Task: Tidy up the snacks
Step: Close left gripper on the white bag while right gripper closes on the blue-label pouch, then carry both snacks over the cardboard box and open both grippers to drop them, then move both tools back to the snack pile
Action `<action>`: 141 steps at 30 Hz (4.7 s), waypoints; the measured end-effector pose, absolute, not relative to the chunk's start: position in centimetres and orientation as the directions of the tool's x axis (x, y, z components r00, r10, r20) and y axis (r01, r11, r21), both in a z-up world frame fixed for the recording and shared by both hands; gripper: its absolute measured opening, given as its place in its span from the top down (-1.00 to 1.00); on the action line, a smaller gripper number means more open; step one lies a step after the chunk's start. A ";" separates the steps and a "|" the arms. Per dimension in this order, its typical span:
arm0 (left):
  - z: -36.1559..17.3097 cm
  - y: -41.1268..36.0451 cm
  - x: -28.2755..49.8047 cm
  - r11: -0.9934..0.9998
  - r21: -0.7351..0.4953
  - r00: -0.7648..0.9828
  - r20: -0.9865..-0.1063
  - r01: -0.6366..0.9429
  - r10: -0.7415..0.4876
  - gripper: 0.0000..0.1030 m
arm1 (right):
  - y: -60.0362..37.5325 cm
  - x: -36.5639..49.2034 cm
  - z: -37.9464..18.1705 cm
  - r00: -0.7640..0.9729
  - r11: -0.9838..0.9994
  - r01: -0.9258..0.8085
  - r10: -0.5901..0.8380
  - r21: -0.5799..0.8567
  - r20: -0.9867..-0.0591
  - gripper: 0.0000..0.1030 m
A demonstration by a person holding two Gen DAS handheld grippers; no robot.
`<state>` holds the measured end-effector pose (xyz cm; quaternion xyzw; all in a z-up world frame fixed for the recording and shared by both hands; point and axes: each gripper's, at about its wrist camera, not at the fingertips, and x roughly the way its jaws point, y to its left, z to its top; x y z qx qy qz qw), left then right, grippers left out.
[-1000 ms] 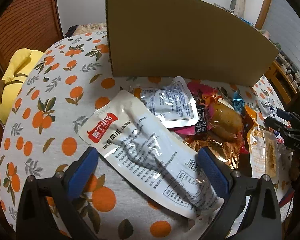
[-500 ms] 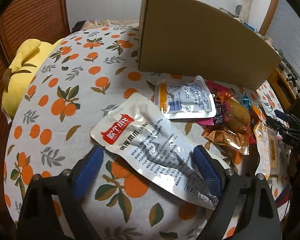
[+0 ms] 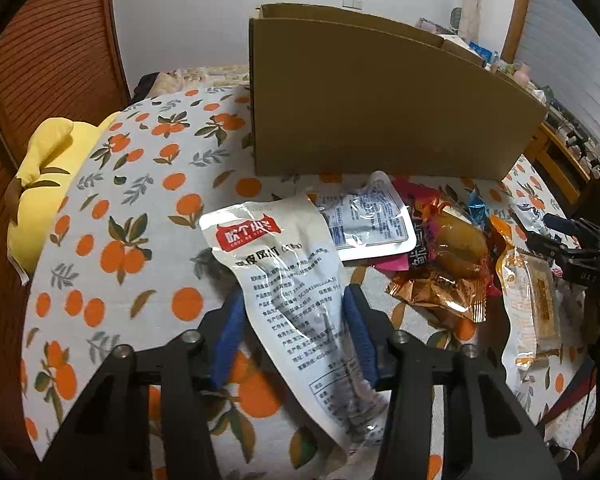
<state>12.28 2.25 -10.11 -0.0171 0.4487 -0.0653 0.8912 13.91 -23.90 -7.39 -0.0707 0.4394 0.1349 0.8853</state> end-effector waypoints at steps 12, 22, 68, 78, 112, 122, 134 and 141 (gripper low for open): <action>-8.7 3.2 11.7 0.989 -0.096 0.615 -0.775 0.116 -0.147 0.14 | -23.9 13.9 -7.4 0.581 0.954 -0.299 0.182 0.000 -0.793 -0.55; -7.7 3.4 10.7 0.986 -0.121 0.675 -0.718 0.118 -0.169 0.14 | -23.9 13.9 -7.4 0.580 0.954 -0.299 0.182 0.000 -0.794 -0.56; 4.3 0.5 12.1 0.964 -0.106 0.817 -0.513 0.243 -0.263 0.13 | -20.5 10.8 4.5 0.714 0.890 -0.446 0.287 -0.098 -0.638 0.38; 5.5 0.5 14.9 0.967 -0.075 0.822 -0.514 0.244 -0.247 0.12 | -17.8 12.9 7.7 0.728 0.871 -0.480 0.332 -0.101 -0.600 0.38; 4.3 -1.1 24.4 0.966 -0.025 0.780 -0.585 0.256 -0.222 0.14 | -14.9 20.4 5.0 0.687 0.873 -0.488 0.365 -0.026 -0.629 0.67; 4.0 -1.2 19.3 0.946 -0.033 0.787 -0.546 0.324 -0.288 -0.01 | -17.1 14.9 5.3 0.693 0.868 -0.496 0.403 0.010 -0.597 0.53; -0.1 -2.3 14.2 0.917 -0.113 0.742 -0.554 0.382 -0.377 -0.40 | -21.2 9.0 1.9 0.682 0.903 -0.430 0.343 0.026 -0.645 0.27; -4.6 -4.0 12.0 0.917 -0.122 0.700 -0.610 0.381 -0.372 -0.40 | -23.4 7.6 -0.9 0.655 0.918 -0.396 0.296 0.018 -0.695 0.20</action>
